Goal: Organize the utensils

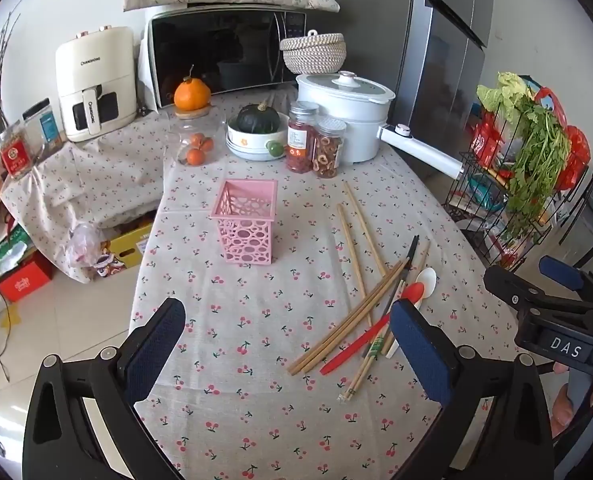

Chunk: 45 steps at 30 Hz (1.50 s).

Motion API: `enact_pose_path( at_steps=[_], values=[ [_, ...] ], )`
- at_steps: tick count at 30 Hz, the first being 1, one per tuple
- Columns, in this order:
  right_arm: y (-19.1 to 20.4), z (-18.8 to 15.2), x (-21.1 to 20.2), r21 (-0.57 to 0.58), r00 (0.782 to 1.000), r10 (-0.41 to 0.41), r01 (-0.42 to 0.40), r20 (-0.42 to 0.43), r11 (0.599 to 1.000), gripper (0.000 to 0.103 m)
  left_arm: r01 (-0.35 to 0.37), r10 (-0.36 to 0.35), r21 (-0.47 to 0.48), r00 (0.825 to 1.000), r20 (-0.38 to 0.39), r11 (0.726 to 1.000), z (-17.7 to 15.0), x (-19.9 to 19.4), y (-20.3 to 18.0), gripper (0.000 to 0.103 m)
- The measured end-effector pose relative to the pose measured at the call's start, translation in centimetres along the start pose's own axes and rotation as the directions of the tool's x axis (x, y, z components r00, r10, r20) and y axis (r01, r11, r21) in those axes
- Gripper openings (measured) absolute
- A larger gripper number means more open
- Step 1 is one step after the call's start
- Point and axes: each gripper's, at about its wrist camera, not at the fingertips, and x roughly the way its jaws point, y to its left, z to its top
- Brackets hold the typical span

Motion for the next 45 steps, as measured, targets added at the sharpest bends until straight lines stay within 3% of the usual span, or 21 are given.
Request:
enact_pose_path(
  at_steps=[13,45],
  values=[
    [0.8,0.1,-0.3,0.0,1.0,-0.001,0.001,0.008,1.0,0.102,-0.011,0.014,-0.05,0.999,0.052,0.999,-0.1,-0.7,1.4,0.103],
    [0.6,0.0,-0.9,0.022,0.999,-0.01,0.01,0.037,1.0,0.102,-0.012,0.014,-0.052,0.999,0.04,0.999,0.1,-0.4,1.1,0.103]
  ],
)
